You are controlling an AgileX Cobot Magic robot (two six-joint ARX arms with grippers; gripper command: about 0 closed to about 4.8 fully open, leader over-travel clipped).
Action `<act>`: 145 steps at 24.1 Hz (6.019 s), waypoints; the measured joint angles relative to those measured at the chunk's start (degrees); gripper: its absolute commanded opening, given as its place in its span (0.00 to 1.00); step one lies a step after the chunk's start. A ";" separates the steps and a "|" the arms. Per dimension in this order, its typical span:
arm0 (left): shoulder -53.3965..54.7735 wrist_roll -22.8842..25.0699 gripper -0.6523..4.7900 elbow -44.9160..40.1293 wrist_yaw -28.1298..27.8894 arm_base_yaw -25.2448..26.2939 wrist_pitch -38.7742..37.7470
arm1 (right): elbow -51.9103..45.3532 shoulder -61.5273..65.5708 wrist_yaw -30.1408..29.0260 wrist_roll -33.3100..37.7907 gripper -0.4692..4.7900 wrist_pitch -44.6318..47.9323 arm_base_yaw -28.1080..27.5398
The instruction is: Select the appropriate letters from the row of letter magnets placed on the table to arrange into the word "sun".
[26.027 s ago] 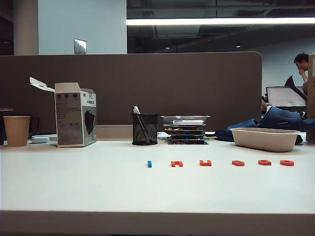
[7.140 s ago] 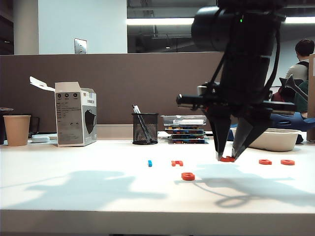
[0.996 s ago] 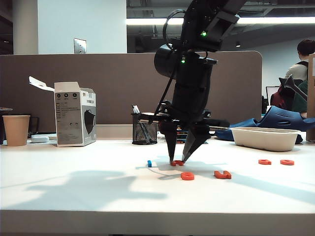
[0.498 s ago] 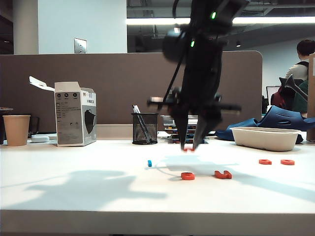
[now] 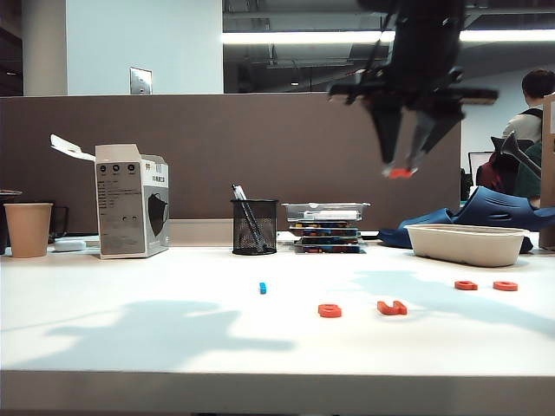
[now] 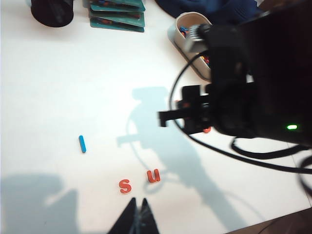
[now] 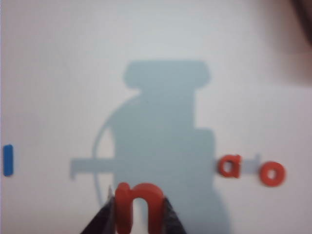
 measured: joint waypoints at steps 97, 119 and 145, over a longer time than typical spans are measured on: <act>-11.45 42.40 0.11 12.59 13.97 54.55 10.62 | -37.97 -67.49 -5.62 -16.55 0.08 11.08 -30.95; -76.32 33.40 0.11 -41.92 24.09 54.71 9.42 | -52.50 -94.75 -16.92 -19.02 0.07 9.73 -23.43; -76.83 33.24 0.11 -86.36 24.17 52.24 54.36 | -87.56 -98.97 -12.81 -20.09 0.08 49.83 -20.76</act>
